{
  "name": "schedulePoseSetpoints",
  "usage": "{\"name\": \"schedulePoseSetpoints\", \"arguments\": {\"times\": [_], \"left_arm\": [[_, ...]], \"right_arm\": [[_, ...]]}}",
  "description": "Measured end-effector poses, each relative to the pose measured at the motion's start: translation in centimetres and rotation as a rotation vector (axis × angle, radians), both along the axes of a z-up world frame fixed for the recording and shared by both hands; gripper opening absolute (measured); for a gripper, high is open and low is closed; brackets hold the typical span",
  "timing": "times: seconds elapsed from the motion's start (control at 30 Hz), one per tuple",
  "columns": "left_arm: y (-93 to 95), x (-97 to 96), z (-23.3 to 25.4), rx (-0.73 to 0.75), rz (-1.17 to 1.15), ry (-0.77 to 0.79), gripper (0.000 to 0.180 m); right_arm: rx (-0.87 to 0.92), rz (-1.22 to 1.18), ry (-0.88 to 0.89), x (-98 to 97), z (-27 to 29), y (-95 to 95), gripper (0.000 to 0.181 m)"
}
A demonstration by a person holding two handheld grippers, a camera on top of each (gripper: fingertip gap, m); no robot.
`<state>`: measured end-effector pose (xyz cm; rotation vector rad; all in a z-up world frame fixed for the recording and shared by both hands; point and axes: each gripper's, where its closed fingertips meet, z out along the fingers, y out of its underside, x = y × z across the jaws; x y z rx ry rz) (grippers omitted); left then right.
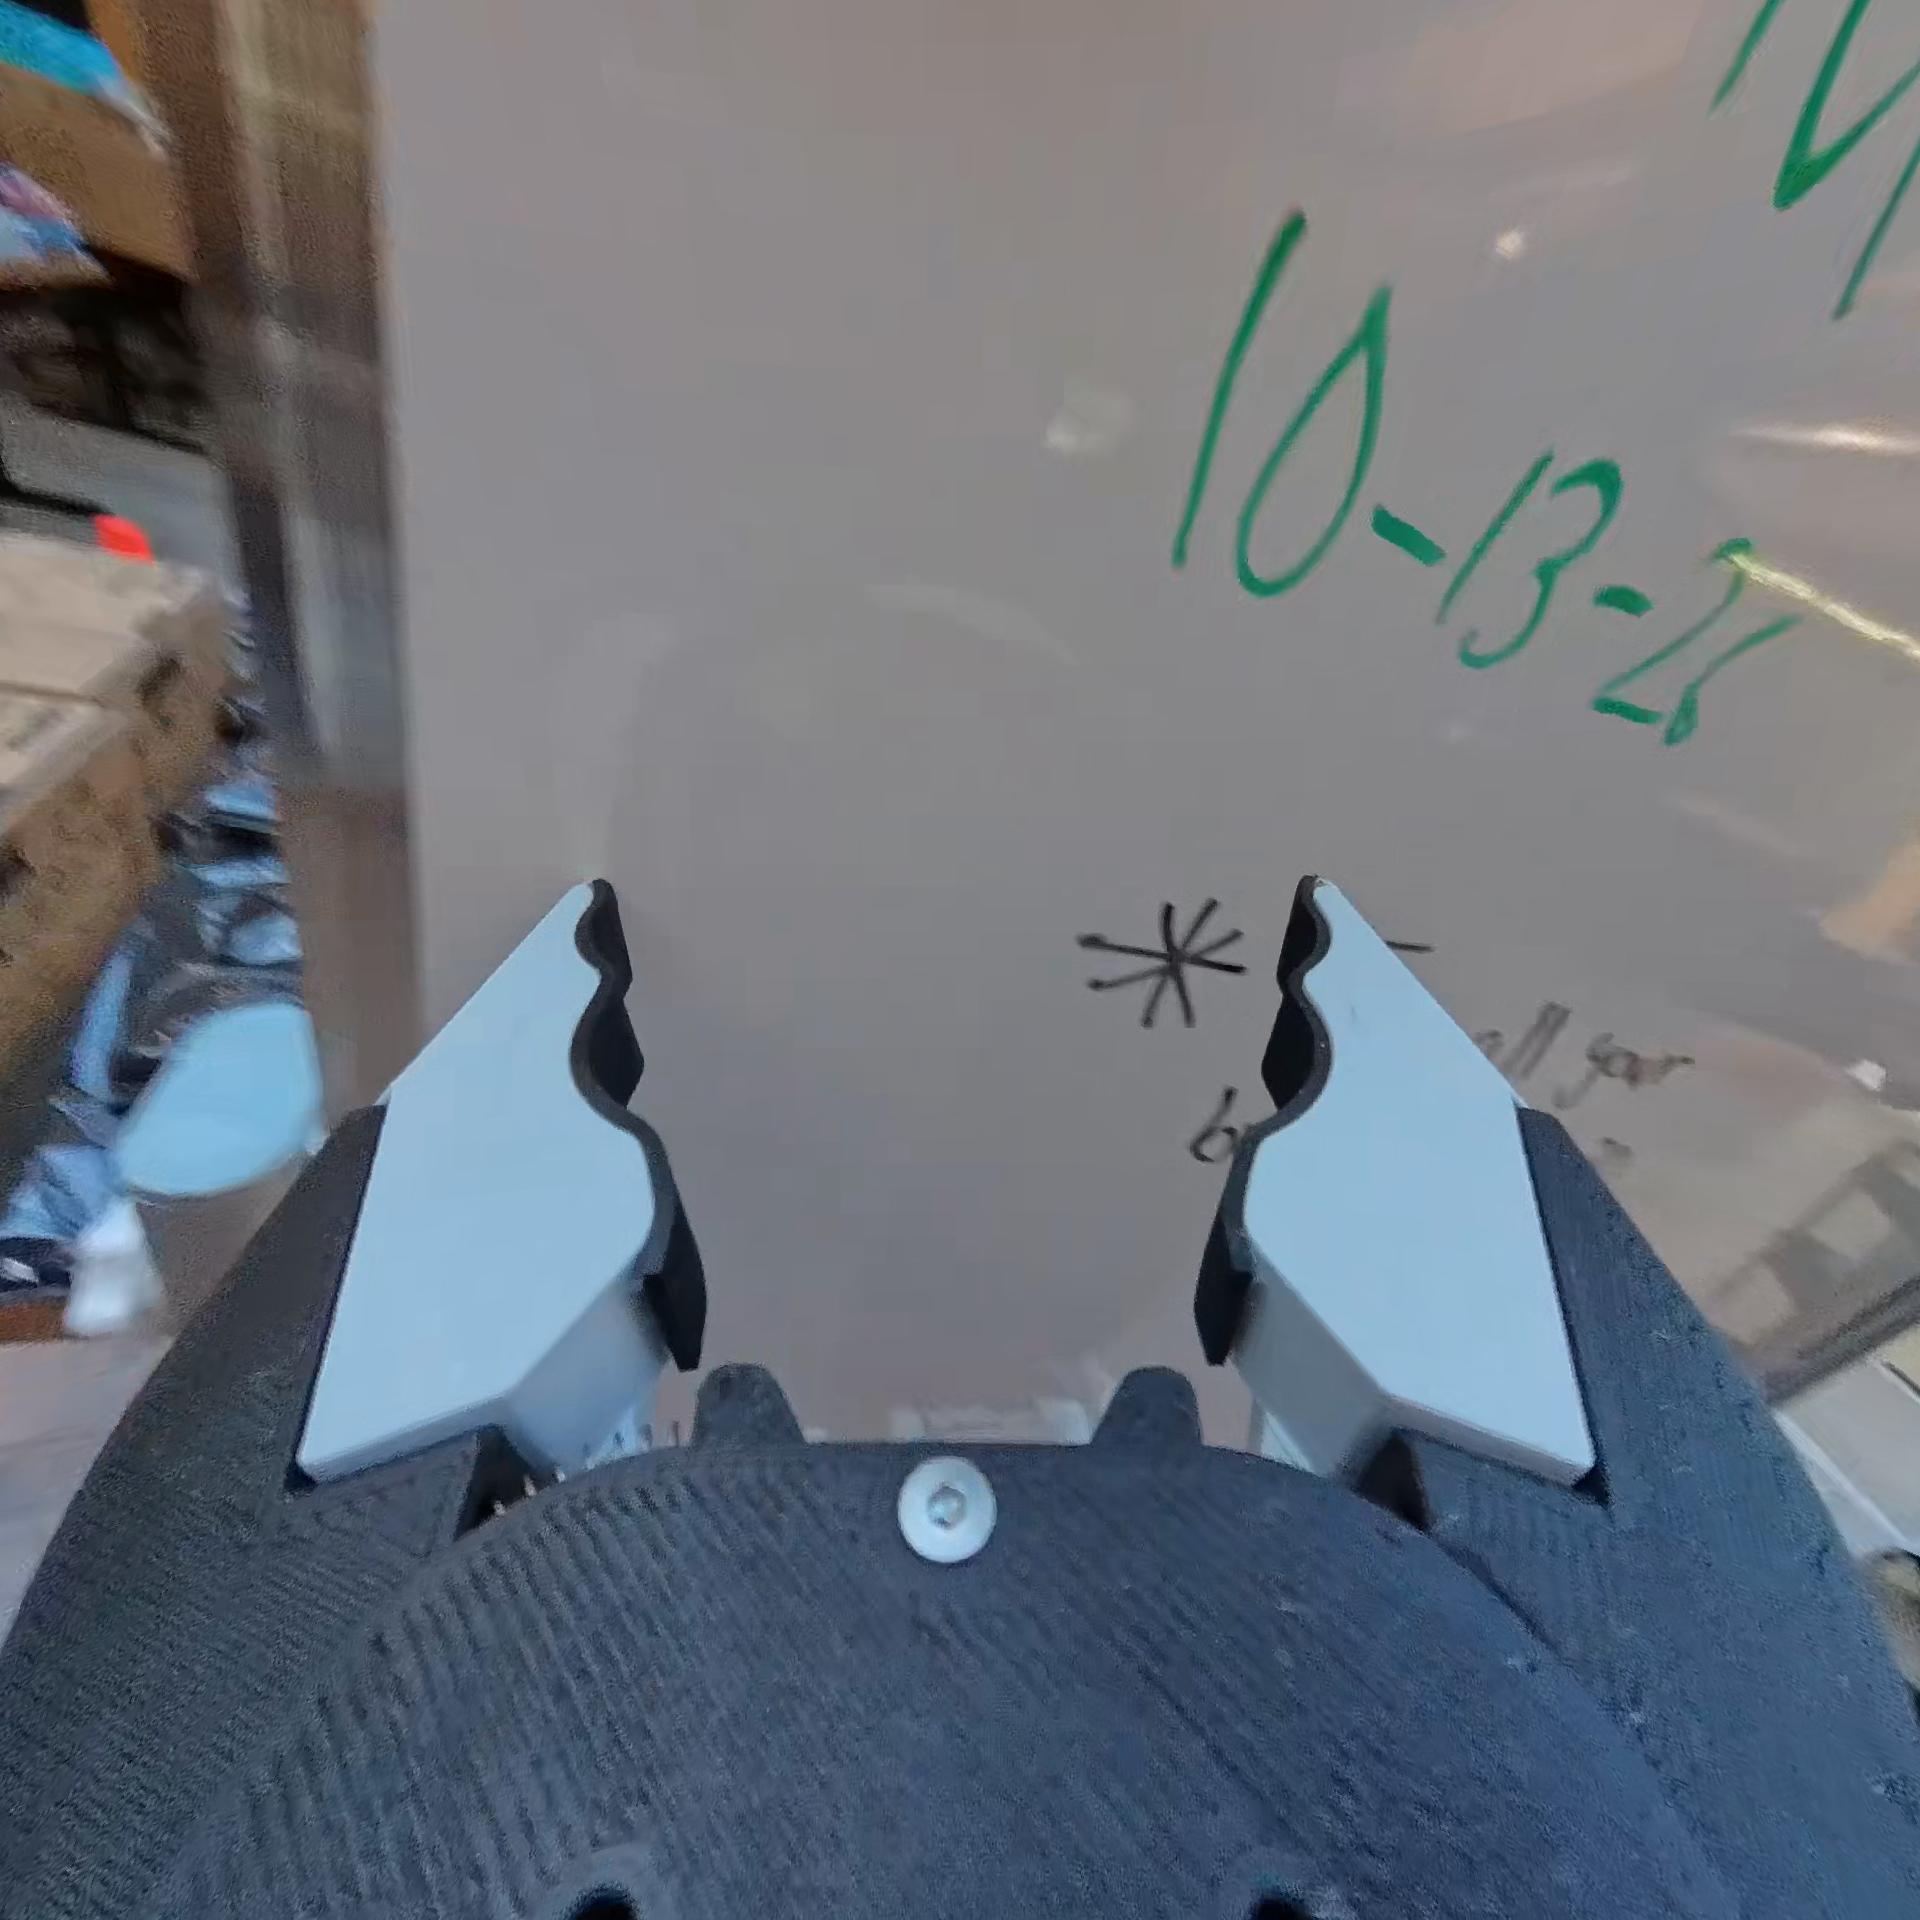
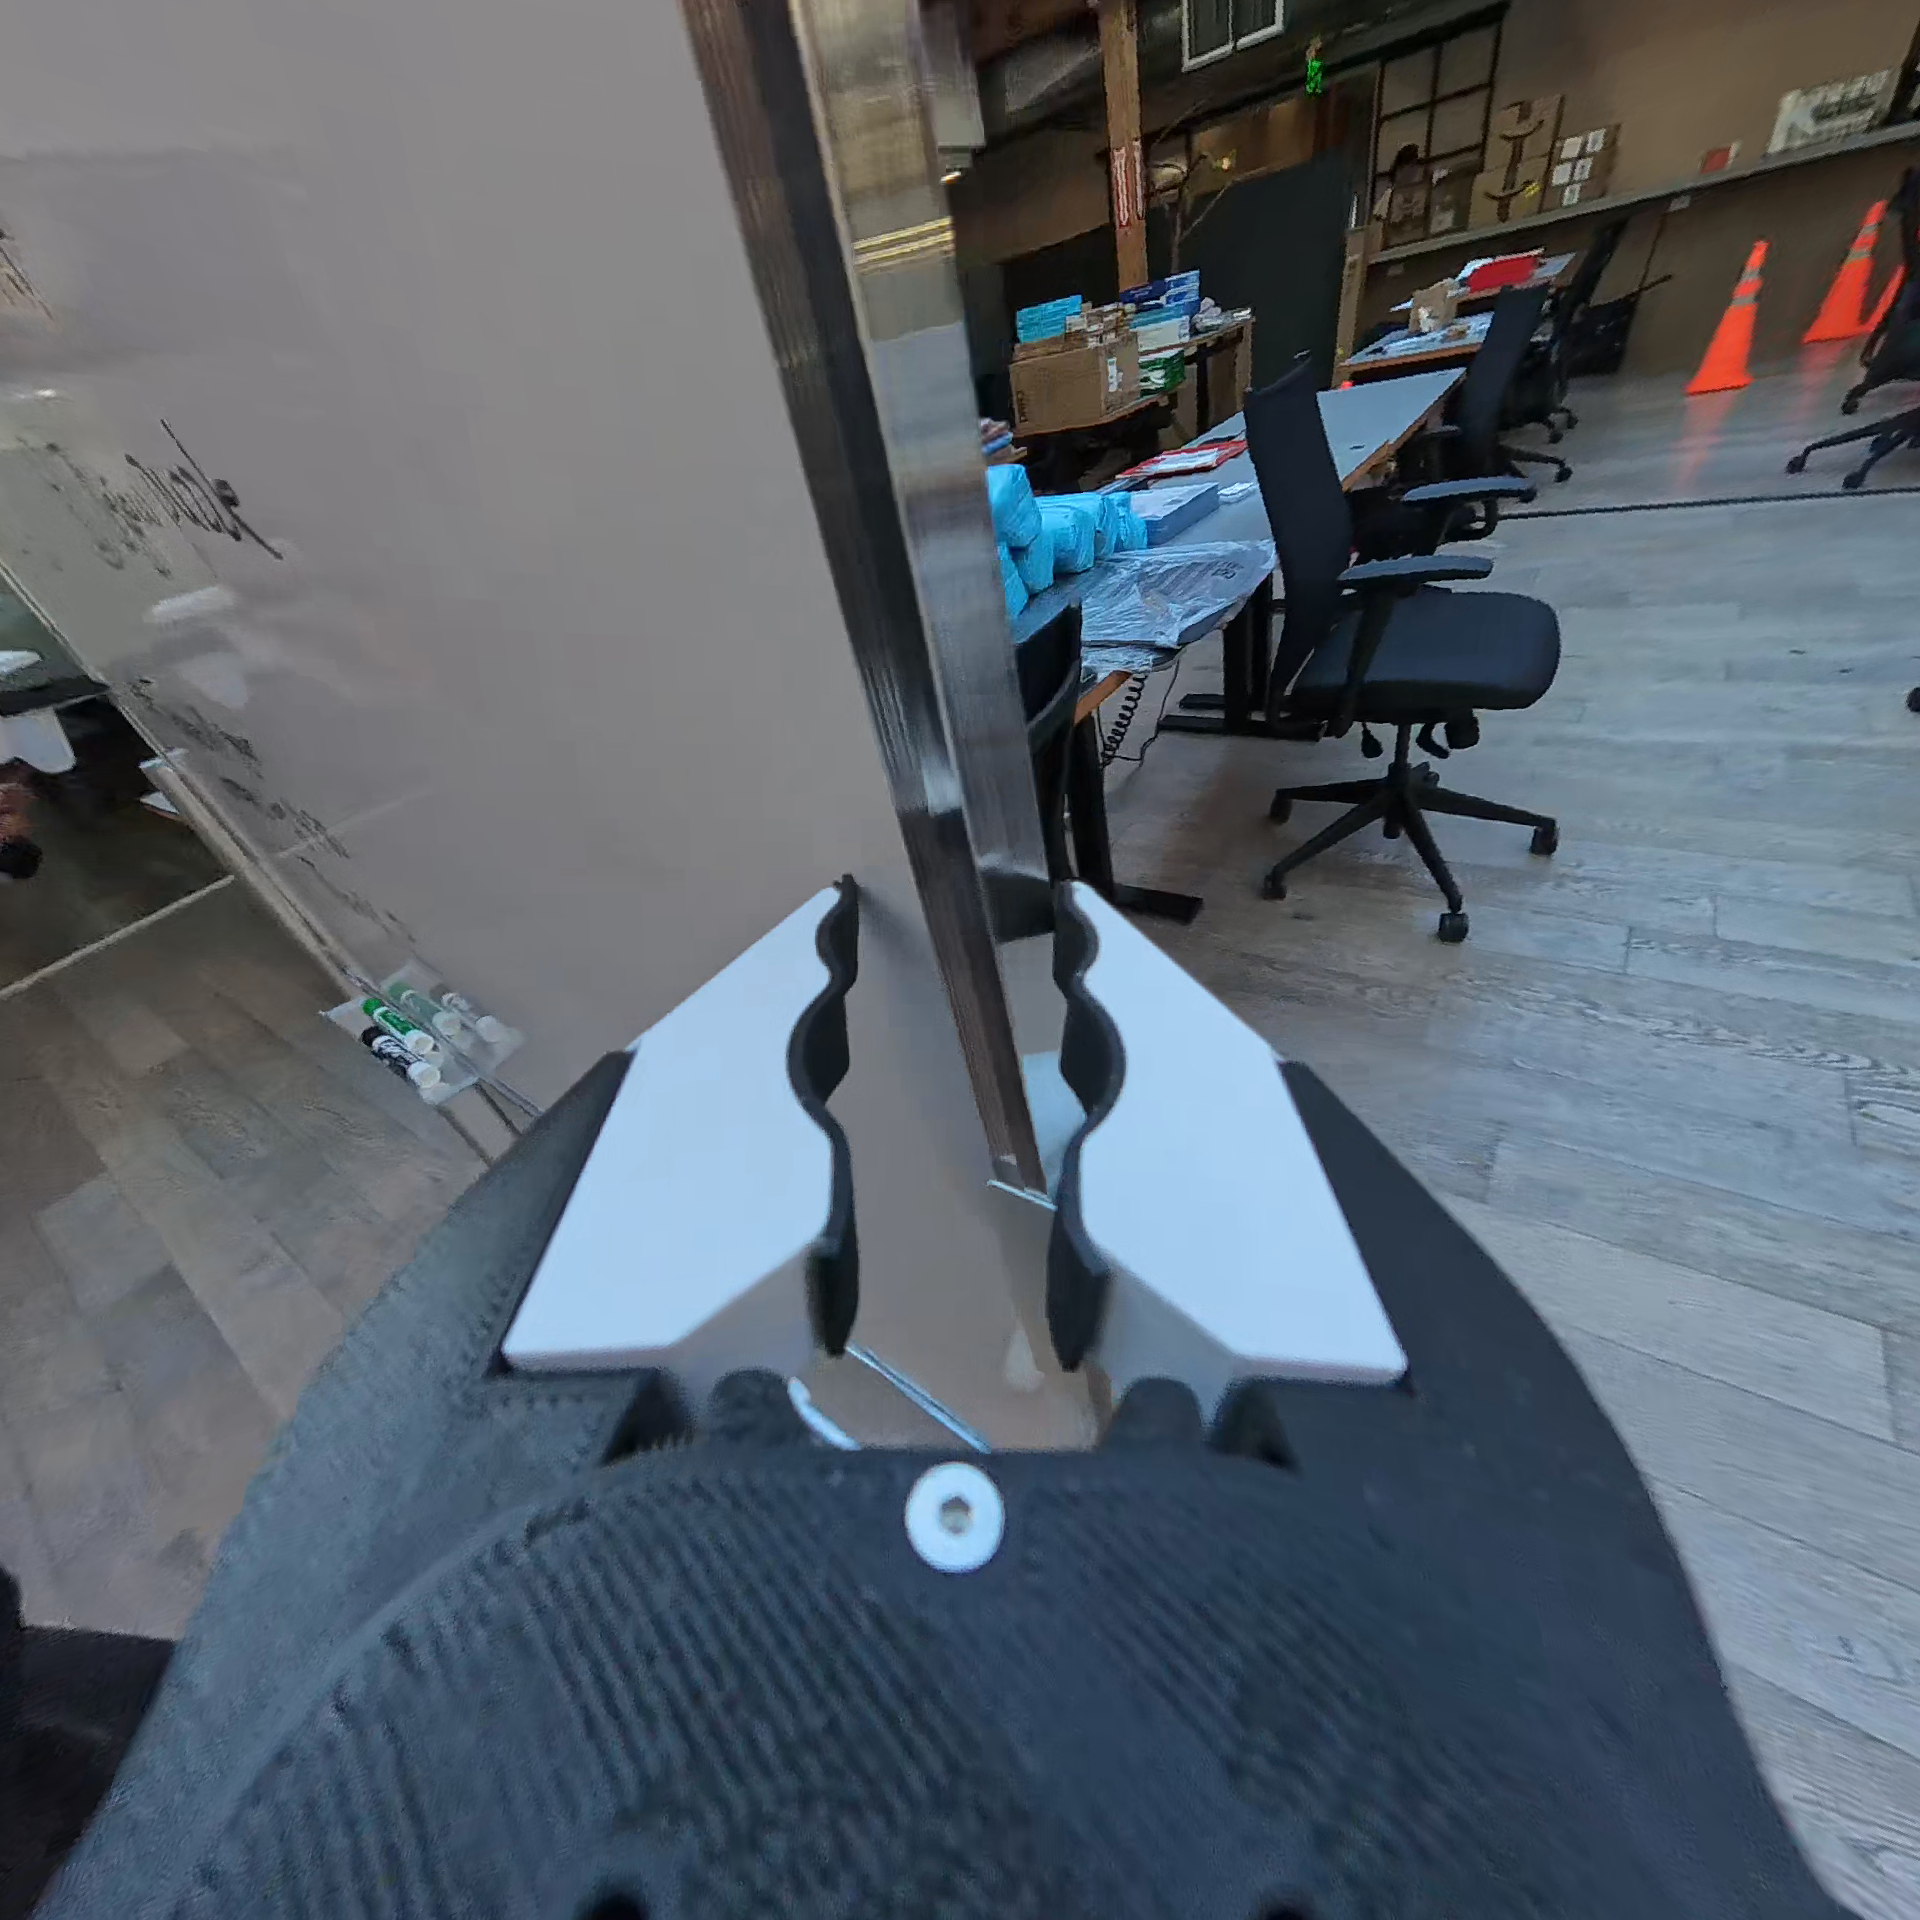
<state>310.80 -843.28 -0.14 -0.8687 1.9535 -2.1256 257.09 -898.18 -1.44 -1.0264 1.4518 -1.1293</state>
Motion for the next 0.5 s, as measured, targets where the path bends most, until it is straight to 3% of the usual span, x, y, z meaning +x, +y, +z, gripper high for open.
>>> {"name": "schedulePoseSetpoints", "arguments": {"times": [0.07,0.1,0.17,0.27,0.4,0.5], "left_arm": [[2.0,2.3,1.5,-0.057,0.053,-0.065,0.113],[2.9,2.6,2.5,-0.122,0.019,-0.08,0.096],[4.8,3.2,3.9,-0.217,-0.03,-0.084,0.087],[7.2,5.2,3.6,-0.189,0.01,-0.095,0.096],[7.1,7.5,1.7,-0.045,-0.036,-0.076,0.111],[4.5,7.7,0.0,0.017,-0.242,0.013,0.101]], "right_arm": [[0.043,0.008,0.001,0.0,0.0,-0.2,0.036],[0.047,0.017,0.008,-0.1,0.0,-0.2,0.036],[0.06,0.034,0.03,-0.2,-0.1,-0.1,0.035],[0.062,0.017,0.063,-0.3,-0.2,-0.1,0.036],[0.079,0.025,0.066,-0.1,-0.1,-0.1,0.036],[0.083,0.053,0.073,-0.1,-0.2,0.0,0.036]]}}
